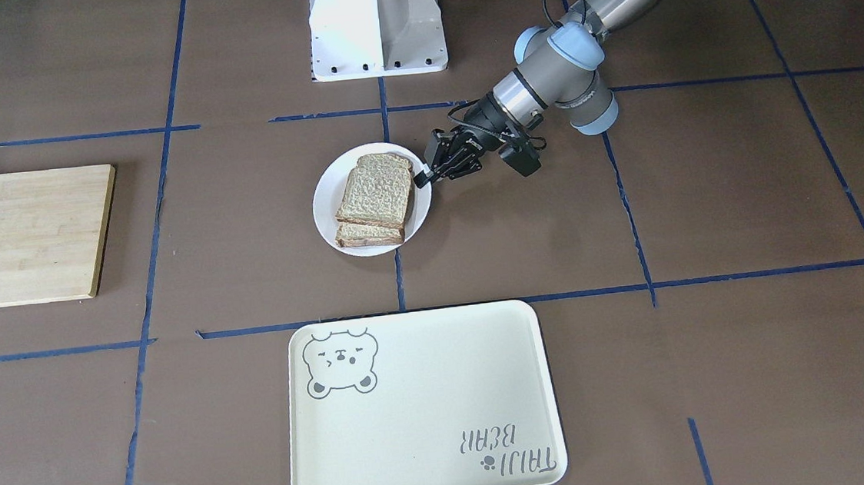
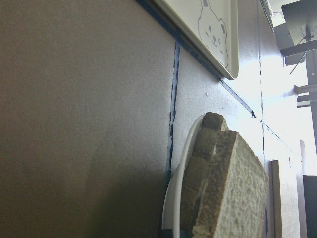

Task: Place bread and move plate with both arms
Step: 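Slide the plate with the left gripper onto the white tray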

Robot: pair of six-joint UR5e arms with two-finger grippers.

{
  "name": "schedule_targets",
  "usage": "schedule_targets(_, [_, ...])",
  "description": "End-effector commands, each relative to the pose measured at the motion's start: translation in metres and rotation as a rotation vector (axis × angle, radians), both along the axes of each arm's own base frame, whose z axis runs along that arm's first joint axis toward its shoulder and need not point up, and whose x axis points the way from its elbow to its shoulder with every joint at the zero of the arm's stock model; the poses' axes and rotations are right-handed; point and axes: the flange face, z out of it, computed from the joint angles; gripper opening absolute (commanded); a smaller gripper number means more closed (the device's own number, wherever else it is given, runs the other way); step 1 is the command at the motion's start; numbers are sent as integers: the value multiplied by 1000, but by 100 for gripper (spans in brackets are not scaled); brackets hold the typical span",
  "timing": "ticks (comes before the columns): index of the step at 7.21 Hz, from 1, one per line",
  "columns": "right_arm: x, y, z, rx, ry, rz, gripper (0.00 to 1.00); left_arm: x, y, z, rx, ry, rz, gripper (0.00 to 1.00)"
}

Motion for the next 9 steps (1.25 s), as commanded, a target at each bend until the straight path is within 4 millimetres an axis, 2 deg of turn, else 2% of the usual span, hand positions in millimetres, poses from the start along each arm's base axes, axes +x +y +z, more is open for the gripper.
schedule_targets(1, [0,0,0,0,-1,0,100,-24,-29,-12,-43,74,-43,1])
schedule_targets(3, [0,0,0,-1,-1,0,100,-52,-74,-25,-121,127,-107,1])
schedule_targets(4, [0,0,0,0,-1,0,100,-57,-106,-30,-165,137,-144,1])
schedule_targets(5, [0,-1,-1,2,-1,0,100,-49,-148,-32,-232,134,-178,1])
schedule_targets(6, [0,-1,-1,-1,-1,1,100,-50,-190,-27,-299,123,-222,1])
schedule_targets(8, [0,-2,-1,2,-1,1,100,-51,-243,2,-405,72,-284,1])
schedule_targets(9, [0,-2,-1,2,-1,1,100,-38,-259,11,-433,35,-297,1])
